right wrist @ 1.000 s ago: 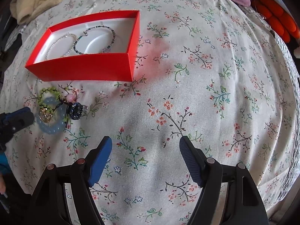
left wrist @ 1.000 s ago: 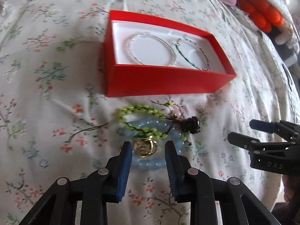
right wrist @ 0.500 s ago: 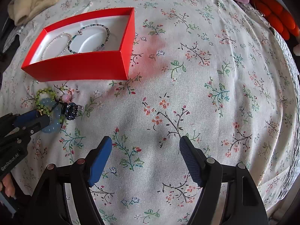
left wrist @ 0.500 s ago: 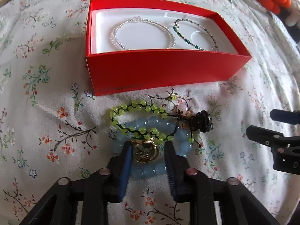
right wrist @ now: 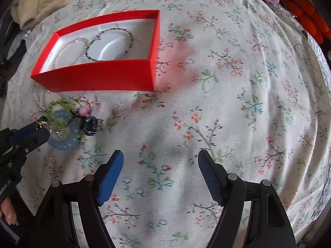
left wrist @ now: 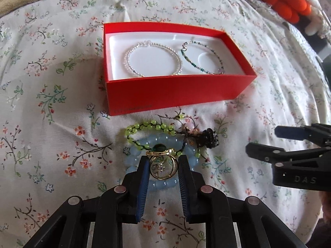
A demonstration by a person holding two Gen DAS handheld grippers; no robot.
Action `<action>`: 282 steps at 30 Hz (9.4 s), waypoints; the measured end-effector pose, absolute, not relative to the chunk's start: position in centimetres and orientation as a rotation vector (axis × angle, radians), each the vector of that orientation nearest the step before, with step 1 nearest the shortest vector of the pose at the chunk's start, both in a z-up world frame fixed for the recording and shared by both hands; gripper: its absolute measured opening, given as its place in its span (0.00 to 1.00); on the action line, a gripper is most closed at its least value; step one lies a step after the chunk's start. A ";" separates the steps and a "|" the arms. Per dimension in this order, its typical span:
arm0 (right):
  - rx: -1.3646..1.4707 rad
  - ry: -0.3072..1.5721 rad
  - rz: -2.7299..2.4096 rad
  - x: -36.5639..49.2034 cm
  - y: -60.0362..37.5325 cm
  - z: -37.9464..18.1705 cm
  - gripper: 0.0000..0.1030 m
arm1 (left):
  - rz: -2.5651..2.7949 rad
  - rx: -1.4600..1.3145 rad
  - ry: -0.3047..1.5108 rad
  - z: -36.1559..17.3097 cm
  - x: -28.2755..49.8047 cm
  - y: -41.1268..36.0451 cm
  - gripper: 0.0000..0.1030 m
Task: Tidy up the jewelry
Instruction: 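Grasp the black hair clip with the right tool while the left tool holds the ring, then carry the ring and the hair clip into the red box onto the bracelets, then open both tools to release the ring and clip and withdraw, then grasp the light-blue bead bracelet with the left tool, then lift the light-blue bracelet with the left tool while the right tool approaches the lime-green bracelet, then grasp the lime-green bead bracelet with the right tool while the left tool holds the light-blue bracelet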
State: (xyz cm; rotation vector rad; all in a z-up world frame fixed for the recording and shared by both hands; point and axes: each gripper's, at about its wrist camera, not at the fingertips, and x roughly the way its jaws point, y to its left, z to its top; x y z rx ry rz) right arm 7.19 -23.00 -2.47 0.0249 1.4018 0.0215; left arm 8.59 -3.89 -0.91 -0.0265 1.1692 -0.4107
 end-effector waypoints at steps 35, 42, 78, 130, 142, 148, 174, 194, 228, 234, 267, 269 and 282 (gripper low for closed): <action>0.197 1.392 0.164 12.3 -15.2 -3.6 0.22 | -0.349 -0.066 1.187 -1.6 8.8 -0.4 0.21; 0.206 1.364 0.178 11.5 -16.0 -2.3 0.22 | -0.345 -0.077 1.177 -1.2 8.8 -0.2 0.21; 0.355 1.142 0.135 15.1 -20.2 2.8 0.22 | -0.403 -0.071 1.010 1.5 15.5 -4.6 0.21; 0.118 1.268 0.050 7.2 -21.2 3.2 0.76 | -0.256 -0.022 1.083 1.9 9.0 -0.6 0.90; 0.052 1.344 0.036 5.5 -20.7 1.9 0.81 | -0.210 -0.024 1.170 0.3 7.5 1.4 0.91; 0.028 1.378 0.035 5.2 -20.4 1.0 0.81 | -0.202 -0.078 1.211 -0.6 7.6 2.6 0.91; 0.040 1.404 0.003 5.6 -21.5 -0.3 0.81 | -0.337 -0.113 1.216 -4.1 10.0 -1.7 0.36; 0.039 1.388 -0.003 6.0 -21.1 0.2 0.81 | -0.470 -0.062 1.048 2.4 6.6 -2.5 0.08; 0.107 1.310 0.245 12.6 -11.3 -2.7 0.35 | -0.292 -0.027 1.223 -4.5 8.6 6.7 0.33; -0.049 1.314 0.228 13.2 -9.7 -4.1 0.25 | -0.290 0.062 1.199 -4.9 8.4 5.4 0.33; 0.053 1.120 0.247 7.7 -12.5 4.7 0.05 | -0.396 -0.024 1.021 2.5 5.1 1.6 0.08; 0.055 1.109 0.246 7.3 -12.9 5.2 0.05 | -0.400 -0.030 1.014 2.8 5.1 1.4 0.08; 0.091 1.043 0.227 5.9 -15.8 8.3 0.05 | -0.428 -0.078 0.937 6.5 5.8 -0.6 0.08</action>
